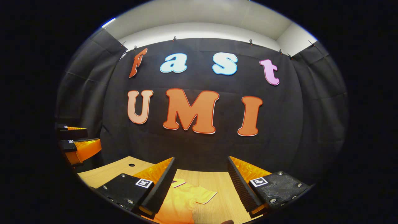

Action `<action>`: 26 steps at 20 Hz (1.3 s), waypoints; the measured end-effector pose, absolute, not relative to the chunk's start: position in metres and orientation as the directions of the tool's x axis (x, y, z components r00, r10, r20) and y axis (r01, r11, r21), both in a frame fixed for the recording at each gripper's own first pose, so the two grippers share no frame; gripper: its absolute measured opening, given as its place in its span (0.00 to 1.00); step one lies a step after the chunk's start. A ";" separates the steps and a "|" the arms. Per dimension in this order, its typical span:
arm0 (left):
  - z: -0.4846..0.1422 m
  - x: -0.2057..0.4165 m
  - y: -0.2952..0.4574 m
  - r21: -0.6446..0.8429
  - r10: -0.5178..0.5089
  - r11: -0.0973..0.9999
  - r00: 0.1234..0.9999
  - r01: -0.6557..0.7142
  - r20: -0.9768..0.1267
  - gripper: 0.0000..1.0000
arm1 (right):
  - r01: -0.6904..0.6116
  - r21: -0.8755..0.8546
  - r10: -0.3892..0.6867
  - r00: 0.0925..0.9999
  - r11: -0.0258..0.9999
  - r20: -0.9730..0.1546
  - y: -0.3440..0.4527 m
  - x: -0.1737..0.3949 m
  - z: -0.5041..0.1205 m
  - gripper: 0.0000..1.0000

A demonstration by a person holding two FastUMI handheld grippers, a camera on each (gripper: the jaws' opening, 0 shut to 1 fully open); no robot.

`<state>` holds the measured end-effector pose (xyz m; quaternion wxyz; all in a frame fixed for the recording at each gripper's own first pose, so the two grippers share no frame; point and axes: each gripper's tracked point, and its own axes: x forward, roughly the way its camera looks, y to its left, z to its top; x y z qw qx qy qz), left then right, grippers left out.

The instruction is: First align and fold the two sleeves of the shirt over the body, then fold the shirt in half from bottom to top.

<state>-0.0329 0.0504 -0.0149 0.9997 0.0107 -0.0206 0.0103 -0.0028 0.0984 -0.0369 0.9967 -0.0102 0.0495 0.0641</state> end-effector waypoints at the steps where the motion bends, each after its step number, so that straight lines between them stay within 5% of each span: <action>1: -0.017 -0.032 0.048 0.029 0.026 0.999 0.999 -0.027 0.037 0.98 | -0.133 -0.010 0.130 0.982 0.991 -0.139 0.097 0.004 -0.048 0.93; 13: -0.028 -0.036 0.068 0.085 0.174 0.981 0.985 -0.173 -0.004 0.98 | -0.137 0.017 0.130 0.882 0.990 -0.453 0.076 0.098 -0.168 0.97; 26: -0.060 -0.043 0.113 0.067 0.351 0.936 0.931 -0.346 -0.098 0.99 | -0.084 0.120 0.146 0.579 0.989 -0.802 0.087 0.152 -0.305 0.95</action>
